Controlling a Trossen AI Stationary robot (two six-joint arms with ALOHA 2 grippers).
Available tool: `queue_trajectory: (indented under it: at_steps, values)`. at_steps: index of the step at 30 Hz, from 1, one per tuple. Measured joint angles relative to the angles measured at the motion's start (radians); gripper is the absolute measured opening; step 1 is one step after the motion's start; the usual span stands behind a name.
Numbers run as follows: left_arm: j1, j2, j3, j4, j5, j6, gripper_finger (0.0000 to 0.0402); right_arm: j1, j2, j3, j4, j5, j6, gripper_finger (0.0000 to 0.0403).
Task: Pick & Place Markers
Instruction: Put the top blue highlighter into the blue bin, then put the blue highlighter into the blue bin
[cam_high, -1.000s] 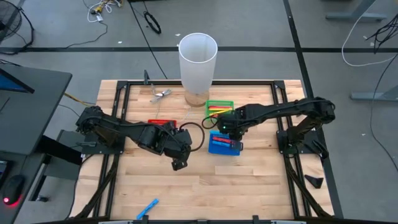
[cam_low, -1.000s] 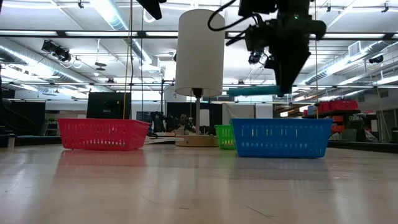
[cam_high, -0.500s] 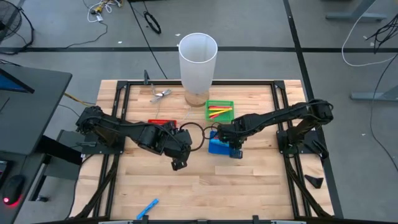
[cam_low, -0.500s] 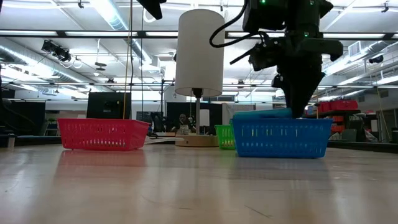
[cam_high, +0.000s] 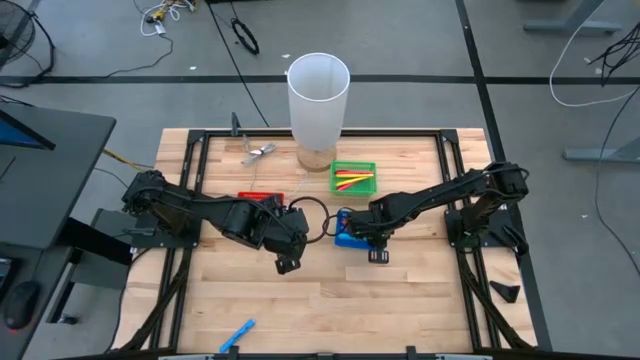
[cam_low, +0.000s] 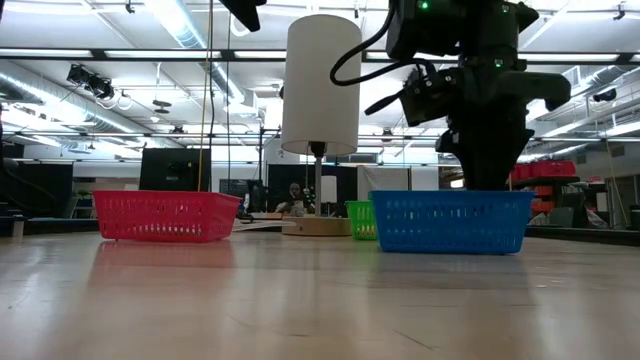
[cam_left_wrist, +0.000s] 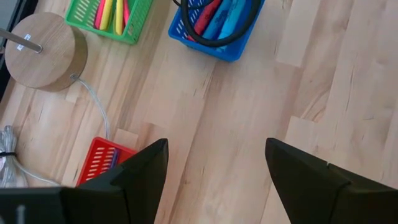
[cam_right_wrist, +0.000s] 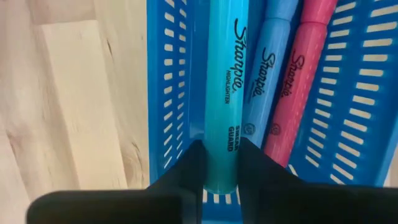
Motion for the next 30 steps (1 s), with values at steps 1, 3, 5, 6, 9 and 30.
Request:
queue_trajectory:
  at_steps: [1, 3, 5, 6, 9, 30]
  values:
    - [0.000, 0.000, 0.000, -0.001, 0.000, 0.000, 0.0275, 0.000, 0.000, 0.000, -0.001, 0.000, 0.000, 0.0051]
    - [0.000, 0.000, 0.000, -0.001, 0.000, 0.000, 0.0275, 0.000, 0.000, 0.000, -0.006, 0.000, 0.000, 0.0076]
    - [0.000, 0.000, 0.000, -0.001, 0.000, 0.000, 0.0275, 0.000, 0.000, 0.000, -0.003, 0.001, 0.000, 0.0120]
    - [0.000, 0.000, 0.000, -0.001, 0.000, -0.001, 0.0275, 0.000, 0.000, 0.000, -0.003, 0.002, -0.001, 0.0144]
    - [0.000, 0.000, 0.000, -0.001, 0.000, -0.002, 0.0275, -0.005, 0.000, 0.000, -0.002, 0.002, -0.001, 0.0206]
    - [0.000, 0.000, 0.000, -0.026, -0.033, -0.023, 0.0275, -0.049, -0.006, 0.181, -0.163, 0.002, -0.050, 0.0274]
